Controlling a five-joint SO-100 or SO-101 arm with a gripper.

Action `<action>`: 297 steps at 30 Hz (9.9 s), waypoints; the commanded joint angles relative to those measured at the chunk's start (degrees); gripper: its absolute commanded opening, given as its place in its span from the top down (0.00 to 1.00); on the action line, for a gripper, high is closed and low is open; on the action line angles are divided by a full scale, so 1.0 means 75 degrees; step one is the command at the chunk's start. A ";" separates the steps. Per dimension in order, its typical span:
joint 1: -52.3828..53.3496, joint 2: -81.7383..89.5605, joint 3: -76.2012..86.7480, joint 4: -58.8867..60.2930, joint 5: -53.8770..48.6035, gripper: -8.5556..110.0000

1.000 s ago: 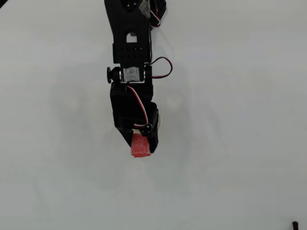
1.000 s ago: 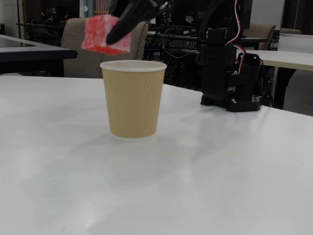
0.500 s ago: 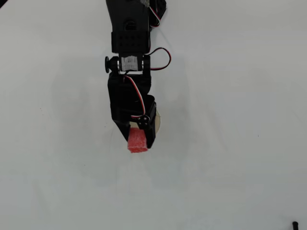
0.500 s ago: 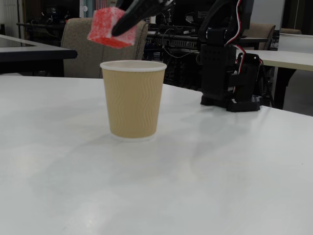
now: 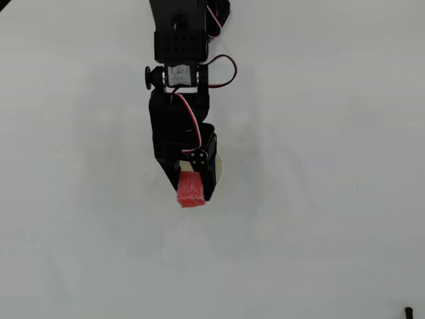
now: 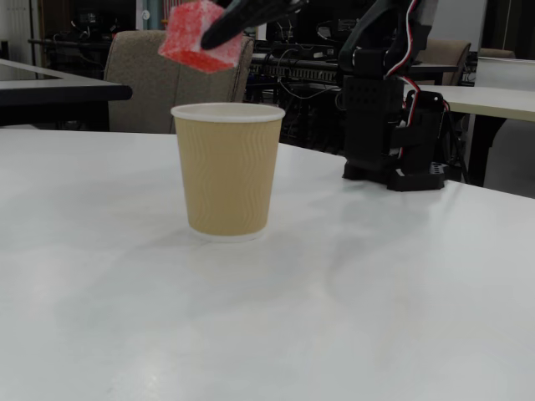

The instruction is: Grasp a red cube and put it in the cup.

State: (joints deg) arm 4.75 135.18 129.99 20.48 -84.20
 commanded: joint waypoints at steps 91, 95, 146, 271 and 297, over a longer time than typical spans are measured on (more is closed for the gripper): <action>-0.0105 0.1863 0.0914 0.0762 0.0117 0.85; -0.0059 0.1863 0.0914 0.0762 0.0117 0.85; 0.0727 0.2391 0.1160 -0.0551 0.2297 0.92; 0.0410 0.6785 0.6703 0.2016 1.0805 0.93; 0.0398 0.6773 0.6703 0.2133 1.1672 0.93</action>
State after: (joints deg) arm 7.73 185.19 175.96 36.39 3.25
